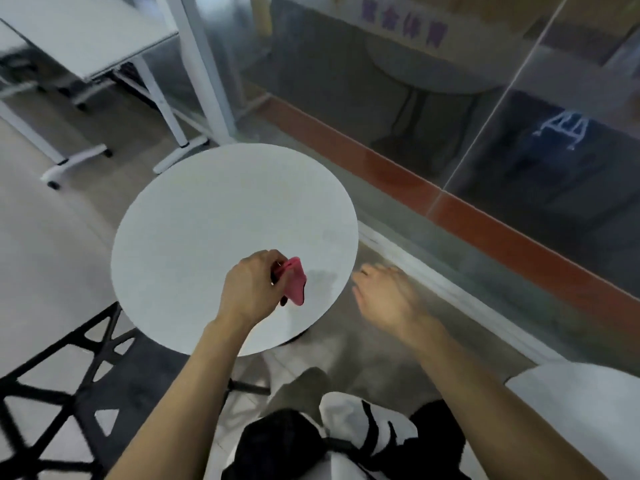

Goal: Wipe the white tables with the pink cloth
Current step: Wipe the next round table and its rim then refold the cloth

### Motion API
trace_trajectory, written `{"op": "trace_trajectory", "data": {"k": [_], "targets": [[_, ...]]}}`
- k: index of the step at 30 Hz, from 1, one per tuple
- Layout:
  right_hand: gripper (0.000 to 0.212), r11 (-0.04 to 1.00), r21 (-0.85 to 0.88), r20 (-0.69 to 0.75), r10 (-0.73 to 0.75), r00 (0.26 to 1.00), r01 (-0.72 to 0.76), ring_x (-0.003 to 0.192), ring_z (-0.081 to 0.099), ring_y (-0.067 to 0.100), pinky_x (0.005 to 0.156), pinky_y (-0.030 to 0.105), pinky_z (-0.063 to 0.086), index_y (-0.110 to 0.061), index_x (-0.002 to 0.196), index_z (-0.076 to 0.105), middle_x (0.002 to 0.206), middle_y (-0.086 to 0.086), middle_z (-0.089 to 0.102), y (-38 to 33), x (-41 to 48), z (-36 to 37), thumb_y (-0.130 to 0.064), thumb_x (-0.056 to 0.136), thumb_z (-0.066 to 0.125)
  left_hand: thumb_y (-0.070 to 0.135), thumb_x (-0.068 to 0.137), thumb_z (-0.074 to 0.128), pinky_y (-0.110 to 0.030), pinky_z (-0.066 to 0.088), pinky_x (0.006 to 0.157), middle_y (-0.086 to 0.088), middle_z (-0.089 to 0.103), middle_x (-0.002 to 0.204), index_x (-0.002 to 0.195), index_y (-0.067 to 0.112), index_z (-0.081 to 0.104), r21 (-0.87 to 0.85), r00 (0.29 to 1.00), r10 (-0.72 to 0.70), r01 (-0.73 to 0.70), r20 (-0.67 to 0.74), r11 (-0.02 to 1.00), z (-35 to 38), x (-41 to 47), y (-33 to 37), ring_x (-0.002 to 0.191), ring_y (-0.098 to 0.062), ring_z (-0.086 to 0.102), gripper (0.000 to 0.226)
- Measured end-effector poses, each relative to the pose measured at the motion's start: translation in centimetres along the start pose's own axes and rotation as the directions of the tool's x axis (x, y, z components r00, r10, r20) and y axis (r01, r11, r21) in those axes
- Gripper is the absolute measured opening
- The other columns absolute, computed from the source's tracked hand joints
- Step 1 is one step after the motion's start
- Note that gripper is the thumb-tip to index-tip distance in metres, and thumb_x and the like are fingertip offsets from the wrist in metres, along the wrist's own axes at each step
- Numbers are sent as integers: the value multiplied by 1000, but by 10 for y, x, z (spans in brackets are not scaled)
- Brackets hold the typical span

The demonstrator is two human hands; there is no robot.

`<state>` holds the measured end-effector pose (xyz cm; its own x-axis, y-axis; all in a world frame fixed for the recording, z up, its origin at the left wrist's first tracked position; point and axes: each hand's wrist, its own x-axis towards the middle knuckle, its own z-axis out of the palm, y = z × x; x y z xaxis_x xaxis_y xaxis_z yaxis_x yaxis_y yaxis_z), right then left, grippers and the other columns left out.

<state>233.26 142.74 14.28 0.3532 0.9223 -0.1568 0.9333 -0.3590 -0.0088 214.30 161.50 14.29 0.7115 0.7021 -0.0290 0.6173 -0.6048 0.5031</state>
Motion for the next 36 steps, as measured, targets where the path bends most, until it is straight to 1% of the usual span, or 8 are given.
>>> {"op": "trace_trajectory", "data": {"k": [10,14,18,21,23,26,31,36], "targets": [[25,941,-79,84,-323,943,330,103,66,24,90,38,52,-21,119,65,112,-1,66,75,186,-21,-29,111,43,55,106,50,-15,36,54,30,69,68,85,34,54,-219,952,-290,263,-100,940,39,149,18,67,0,67,30],[39,894,60,135,-447,884,444,108,65,23,93,41,53,-21,126,67,118,-3,67,84,250,-33,-50,111,45,57,106,55,-24,46,58,22,73,74,91,31,56,-394,904,-416,348,-99,851,35,189,24,74,0,68,31],[41,805,189,107,-585,804,562,89,65,19,75,37,52,-23,110,68,97,-7,68,73,303,-41,-60,107,51,51,99,76,-38,65,76,5,78,83,100,20,69,-709,836,-548,396,16,584,25,207,27,76,-13,77,32],[31,686,306,92,-711,697,660,87,68,20,72,36,51,-22,106,70,95,-7,72,64,343,-38,-48,109,55,39,98,82,-49,66,91,-9,81,93,111,10,69,-877,787,-614,334,58,345,21,209,23,89,-30,82,34],[24,611,419,135,-773,619,672,84,68,11,73,33,53,-26,101,72,95,-14,74,60,369,-36,-43,109,56,33,93,88,-49,62,99,-11,81,98,118,15,72,-909,753,-657,299,38,291,22,202,22,97,-35,80,35],[30,493,545,179,-859,480,678,74,63,3,62,18,39,-34,84,68,80,-32,65,57,401,-34,-46,108,56,30,83,97,-42,59,101,-6,77,100,127,28,74,-893,641,-768,351,11,280,29,187,36,105,-29,77,50],[21,310,657,212,-951,226,687,65,58,8,59,21,36,-36,93,81,69,-13,66,54,418,-30,-47,101,65,35,88,89,-24,60,83,8,79,109,114,40,81,-881,384,-913,376,-135,288,60,182,81,100,-14,76,28],[30,207,682,278,-961,13,702,55,47,13,56,24,34,-25,81,77,61,-2,59,59,411,-24,-46,101,68,19,99,73,-29,63,83,7,82,100,110,31,82,-933,136,-985,329,-106,146,99,169,123,93,-16,79,18]]}}
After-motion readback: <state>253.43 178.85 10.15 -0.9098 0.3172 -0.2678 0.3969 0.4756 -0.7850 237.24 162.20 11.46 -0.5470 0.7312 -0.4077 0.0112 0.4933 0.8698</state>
